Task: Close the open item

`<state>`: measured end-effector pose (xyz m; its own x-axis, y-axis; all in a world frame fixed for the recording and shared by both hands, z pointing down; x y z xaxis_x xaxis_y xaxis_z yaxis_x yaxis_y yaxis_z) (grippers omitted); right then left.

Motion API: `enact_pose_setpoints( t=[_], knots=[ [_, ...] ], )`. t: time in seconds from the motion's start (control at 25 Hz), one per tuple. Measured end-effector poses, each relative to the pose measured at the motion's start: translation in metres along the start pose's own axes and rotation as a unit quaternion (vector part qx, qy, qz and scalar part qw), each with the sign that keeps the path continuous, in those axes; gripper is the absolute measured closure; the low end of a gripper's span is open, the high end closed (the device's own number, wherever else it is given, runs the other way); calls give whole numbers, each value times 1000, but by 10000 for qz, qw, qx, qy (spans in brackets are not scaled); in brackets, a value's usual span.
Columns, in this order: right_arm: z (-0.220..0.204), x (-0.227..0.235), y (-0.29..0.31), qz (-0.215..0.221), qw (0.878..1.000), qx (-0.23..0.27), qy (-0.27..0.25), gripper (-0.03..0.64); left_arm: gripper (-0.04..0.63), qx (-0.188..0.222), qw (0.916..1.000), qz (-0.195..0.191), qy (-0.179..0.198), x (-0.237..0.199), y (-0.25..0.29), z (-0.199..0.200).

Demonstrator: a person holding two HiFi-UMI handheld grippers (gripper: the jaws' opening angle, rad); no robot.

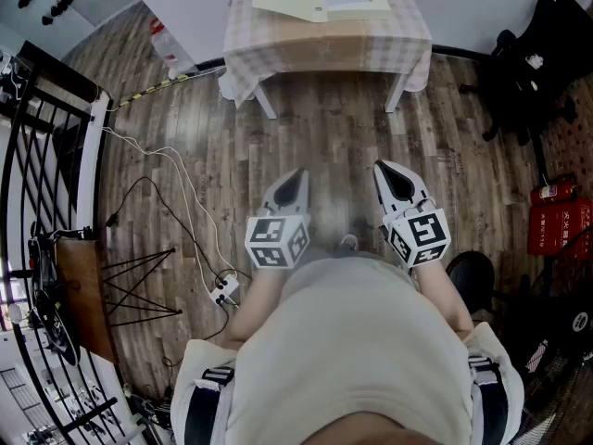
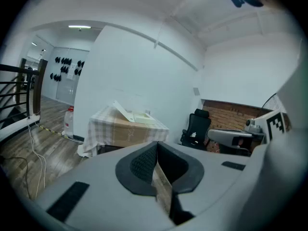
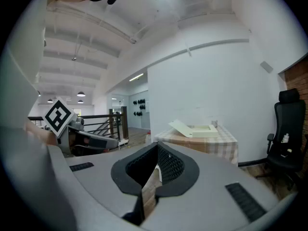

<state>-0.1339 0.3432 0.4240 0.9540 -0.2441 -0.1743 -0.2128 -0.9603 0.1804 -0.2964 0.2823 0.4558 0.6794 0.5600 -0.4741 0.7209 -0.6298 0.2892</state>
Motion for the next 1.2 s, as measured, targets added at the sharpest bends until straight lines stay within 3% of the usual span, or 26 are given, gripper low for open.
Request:
enact_pose_setpoints(
  t=[0.44, 0.76, 1.2],
  knots=[
    [-3, 23, 3, 80, 9999, 40, -91, 618, 591, 83, 10000, -2, -22, 14, 22, 1],
    [-17, 44, 5, -13, 9992, 46, 393, 617, 591, 2, 10000, 22, -36, 25, 35, -3],
    [-28, 68, 20, -64, 9987, -107, 494, 615, 591, -86, 9999, -23, -94, 25, 77, 3]
  ],
)
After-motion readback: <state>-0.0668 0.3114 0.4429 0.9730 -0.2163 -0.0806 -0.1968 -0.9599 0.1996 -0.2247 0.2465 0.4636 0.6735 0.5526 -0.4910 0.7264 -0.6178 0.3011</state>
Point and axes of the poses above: the fingertips, and each gripper's own axes: y forward along the fingers, x to its right, z out of its top, the point moved 3 cm from there along -y, backward along the fingers, and after that the axes turned 12 degrees about -y, right-handed, at the moved point
